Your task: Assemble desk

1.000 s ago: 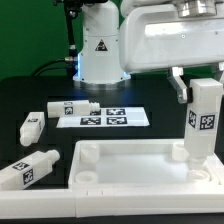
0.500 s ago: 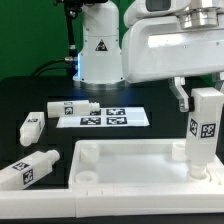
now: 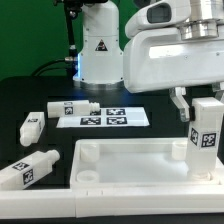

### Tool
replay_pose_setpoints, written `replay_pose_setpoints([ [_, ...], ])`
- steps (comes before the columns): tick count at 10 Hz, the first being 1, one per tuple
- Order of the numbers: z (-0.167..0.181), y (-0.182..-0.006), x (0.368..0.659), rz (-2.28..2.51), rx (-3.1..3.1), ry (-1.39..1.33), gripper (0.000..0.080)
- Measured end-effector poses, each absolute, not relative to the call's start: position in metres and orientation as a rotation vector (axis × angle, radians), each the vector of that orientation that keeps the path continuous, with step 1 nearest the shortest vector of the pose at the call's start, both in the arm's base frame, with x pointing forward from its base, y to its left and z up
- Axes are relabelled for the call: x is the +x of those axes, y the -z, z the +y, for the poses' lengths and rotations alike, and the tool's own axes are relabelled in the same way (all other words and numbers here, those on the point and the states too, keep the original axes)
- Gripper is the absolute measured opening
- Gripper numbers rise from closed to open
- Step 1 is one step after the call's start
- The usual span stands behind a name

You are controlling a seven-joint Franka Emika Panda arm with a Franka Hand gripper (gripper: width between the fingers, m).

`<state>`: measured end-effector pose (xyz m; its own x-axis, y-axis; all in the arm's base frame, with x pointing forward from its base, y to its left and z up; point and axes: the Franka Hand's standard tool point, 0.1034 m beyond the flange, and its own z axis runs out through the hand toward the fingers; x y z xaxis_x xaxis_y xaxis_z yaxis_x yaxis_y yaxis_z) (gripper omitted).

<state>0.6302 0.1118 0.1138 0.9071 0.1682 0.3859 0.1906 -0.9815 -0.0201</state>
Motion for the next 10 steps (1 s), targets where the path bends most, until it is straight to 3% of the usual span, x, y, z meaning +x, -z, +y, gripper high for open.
replay_pose_setpoints([
  [3,0.112,-0.114,0.63,-0.285,-3.011,0.606,0.0285],
  [4,0.113,-0.114,0.631,-0.285,-3.017,0.566,0.0341],
  [5,0.113,-0.12,0.637,-0.281,-3.017,0.554,0.0527],
  [6,0.115,-0.121,0.636,-0.246,-3.032,0.416,0.0527],
  [7,0.118,-0.127,0.641,-0.213,-3.042,0.264,0.0624],
  [10,0.12,-0.123,0.639,-0.167,-3.049,-0.044,0.0648],
])
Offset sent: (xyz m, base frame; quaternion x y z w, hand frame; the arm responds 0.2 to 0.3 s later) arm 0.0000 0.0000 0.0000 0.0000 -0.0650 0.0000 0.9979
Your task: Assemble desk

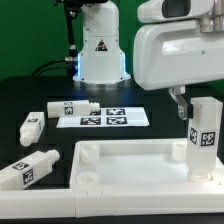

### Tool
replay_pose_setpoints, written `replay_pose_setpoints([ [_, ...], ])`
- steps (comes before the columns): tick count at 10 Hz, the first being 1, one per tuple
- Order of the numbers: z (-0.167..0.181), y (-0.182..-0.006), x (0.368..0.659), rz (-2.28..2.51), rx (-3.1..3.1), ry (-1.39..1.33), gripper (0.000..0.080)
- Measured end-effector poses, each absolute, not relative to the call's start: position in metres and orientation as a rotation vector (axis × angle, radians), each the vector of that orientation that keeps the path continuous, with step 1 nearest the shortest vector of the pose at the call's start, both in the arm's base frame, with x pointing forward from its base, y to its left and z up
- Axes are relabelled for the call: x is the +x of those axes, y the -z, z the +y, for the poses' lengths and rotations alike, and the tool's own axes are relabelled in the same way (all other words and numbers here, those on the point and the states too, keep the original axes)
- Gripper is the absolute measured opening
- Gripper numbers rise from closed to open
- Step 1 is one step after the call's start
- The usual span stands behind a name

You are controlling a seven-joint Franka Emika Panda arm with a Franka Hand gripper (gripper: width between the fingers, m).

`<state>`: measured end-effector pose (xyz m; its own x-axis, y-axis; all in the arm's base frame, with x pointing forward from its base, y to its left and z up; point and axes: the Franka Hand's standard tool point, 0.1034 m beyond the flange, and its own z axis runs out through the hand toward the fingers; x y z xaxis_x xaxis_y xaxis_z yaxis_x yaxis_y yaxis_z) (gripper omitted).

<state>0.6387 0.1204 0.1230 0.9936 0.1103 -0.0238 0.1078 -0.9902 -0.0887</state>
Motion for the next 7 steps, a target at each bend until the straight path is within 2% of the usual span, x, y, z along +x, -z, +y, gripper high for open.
replay_pose_setpoints([
  [4,0.1204,-0.1224,0.6449,-0.111,-3.051,-0.048,0.064],
  [6,0.1195,-0.1223,0.6451,0.039,-3.057,-0.053,0.0296],
  [7,0.1169,-0.1225,0.6457,0.186,-3.054,-0.058,0.0297],
])
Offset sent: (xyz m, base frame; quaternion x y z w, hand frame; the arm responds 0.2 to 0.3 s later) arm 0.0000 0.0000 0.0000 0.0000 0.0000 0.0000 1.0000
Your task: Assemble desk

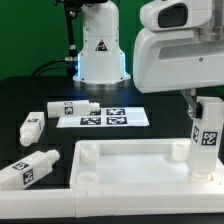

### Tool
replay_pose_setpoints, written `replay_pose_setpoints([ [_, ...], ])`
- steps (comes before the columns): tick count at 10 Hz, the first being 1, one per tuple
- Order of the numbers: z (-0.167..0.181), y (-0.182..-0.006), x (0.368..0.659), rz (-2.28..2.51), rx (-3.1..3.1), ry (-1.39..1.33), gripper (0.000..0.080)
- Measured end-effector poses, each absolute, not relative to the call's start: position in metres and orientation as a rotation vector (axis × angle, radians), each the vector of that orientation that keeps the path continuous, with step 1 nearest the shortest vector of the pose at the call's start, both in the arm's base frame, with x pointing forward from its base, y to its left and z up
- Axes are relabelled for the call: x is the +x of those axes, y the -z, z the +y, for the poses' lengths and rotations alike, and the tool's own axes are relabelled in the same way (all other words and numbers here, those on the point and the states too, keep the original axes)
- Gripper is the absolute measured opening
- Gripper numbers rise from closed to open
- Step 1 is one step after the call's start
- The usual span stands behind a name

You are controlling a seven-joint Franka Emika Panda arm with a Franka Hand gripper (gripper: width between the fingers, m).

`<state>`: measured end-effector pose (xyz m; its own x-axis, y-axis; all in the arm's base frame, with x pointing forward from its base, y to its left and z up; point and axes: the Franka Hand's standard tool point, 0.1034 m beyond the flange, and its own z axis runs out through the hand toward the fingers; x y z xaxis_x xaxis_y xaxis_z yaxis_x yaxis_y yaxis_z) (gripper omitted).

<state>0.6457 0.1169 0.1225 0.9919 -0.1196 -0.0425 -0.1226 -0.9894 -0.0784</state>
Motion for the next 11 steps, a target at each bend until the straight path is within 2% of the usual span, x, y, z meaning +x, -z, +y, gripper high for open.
replay_pose_setpoints([
  [2,0.117,-0.122,0.644,0.421,-3.04,0.021,0.0297],
  [5,0.115,-0.122,0.637,1.162,-2.797,0.063,0.0297],
  [9,0.114,-0.121,0.638,1.49,-2.611,0.024,0.0294],
  [11,0.106,-0.119,0.64,1.894,-2.258,-0.065,0.0294],
])
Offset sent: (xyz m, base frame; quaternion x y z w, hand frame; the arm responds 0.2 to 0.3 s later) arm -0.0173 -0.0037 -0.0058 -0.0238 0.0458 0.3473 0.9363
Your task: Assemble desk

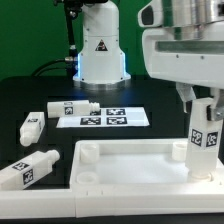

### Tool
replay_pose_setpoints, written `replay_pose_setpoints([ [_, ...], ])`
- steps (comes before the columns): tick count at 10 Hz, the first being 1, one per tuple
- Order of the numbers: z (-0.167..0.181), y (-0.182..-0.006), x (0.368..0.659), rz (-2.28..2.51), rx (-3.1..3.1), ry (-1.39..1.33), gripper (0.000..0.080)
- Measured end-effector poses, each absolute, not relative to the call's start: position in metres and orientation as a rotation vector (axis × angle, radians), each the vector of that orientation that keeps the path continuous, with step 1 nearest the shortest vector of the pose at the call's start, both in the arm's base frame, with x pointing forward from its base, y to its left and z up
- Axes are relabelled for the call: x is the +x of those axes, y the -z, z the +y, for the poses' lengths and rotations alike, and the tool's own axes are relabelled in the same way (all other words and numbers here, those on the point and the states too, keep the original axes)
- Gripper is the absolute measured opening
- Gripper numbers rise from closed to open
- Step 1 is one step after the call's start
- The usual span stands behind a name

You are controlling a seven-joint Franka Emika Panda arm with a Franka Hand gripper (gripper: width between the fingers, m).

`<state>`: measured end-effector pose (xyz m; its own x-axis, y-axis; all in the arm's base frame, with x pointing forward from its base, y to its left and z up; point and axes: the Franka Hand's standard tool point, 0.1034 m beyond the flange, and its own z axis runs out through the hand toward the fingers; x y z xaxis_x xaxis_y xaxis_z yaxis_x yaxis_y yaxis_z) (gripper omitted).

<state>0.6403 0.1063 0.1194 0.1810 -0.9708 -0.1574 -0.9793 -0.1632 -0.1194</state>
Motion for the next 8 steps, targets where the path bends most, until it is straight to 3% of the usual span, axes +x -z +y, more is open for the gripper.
replay_pose_setpoints([
  [4,0.107,-0.119,0.641,1.998,-2.127,-0.113,0.0294],
  [5,0.109,-0.119,0.64,1.8,-2.302,-0.076,0.0533],
  [6,0.111,-0.119,0.64,1.544,-2.475,-0.04,0.0533],
  [7,0.115,-0.119,0.639,1.292,-2.615,-0.022,0.062],
  [8,0.119,-0.119,0.637,1.128,-2.698,-0.03,0.062],
])
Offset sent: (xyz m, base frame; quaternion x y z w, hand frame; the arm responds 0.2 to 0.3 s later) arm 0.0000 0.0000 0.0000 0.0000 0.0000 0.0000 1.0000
